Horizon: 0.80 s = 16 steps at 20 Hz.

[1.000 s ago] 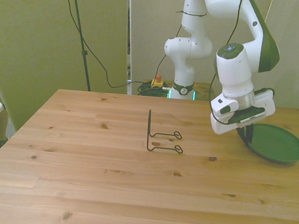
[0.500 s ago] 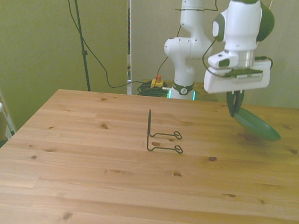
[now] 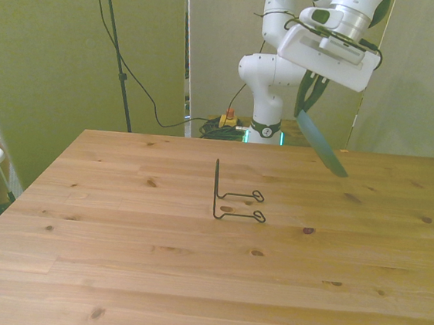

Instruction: Load the plate

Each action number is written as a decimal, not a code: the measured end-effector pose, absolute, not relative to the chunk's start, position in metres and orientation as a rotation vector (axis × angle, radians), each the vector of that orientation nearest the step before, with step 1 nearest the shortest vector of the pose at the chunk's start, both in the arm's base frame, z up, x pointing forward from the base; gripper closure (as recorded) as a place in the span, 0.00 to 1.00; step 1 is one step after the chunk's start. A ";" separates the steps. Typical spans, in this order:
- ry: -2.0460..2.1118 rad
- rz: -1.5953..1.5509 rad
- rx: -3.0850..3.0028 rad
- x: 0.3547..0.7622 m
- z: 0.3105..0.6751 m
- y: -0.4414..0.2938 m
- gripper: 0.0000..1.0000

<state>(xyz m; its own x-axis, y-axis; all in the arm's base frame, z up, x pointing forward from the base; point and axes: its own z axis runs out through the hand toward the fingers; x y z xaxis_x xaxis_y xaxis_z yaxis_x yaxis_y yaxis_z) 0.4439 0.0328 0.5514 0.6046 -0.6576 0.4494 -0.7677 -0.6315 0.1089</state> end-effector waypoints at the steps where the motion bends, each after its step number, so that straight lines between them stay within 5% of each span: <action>1: -1.163 0.550 2.506 0.444 0.555 0.025 1.00; 16: -1.149 0.612 2.178 0.473 0.566 -0.078 1.00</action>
<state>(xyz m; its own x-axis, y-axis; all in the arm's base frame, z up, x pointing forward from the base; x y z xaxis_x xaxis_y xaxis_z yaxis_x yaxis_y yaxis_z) 0.4734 -0.0782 0.5661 0.5200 -0.5717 0.6347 -0.8457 -0.4493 0.2881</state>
